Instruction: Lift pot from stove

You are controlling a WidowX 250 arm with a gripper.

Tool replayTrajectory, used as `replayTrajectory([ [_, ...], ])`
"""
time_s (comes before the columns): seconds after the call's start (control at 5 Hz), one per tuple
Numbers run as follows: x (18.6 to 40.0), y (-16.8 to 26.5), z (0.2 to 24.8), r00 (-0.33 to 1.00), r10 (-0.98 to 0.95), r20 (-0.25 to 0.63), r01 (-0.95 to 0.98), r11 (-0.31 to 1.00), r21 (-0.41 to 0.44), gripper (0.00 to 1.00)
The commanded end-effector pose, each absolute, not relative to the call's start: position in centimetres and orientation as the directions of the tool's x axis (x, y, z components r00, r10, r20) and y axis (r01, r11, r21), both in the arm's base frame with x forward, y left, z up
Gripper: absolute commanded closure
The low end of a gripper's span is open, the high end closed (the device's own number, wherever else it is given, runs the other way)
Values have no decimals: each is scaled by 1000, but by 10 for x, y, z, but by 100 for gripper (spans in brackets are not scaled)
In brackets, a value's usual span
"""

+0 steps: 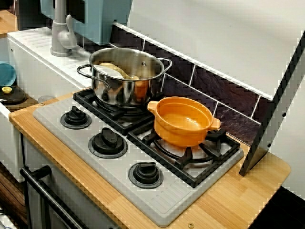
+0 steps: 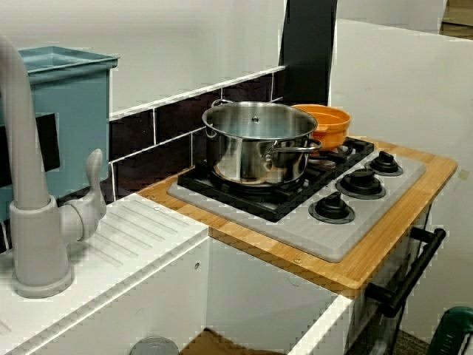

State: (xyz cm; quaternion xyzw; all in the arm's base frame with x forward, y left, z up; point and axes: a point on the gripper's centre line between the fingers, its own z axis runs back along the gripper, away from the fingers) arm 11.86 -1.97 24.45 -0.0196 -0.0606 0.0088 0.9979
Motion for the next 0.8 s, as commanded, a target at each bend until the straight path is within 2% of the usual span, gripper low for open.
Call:
replayTrajectory([
  [0.0,119,-20,244,992,20,121,-15,999,-40,0],
  [0.2,127,-46,233,986,-65,157,73,996,-47,0],
  [0.4,146,-82,222,962,-143,234,145,989,10,0],
  [0.6,164,-101,220,903,-336,268,316,942,117,0],
])
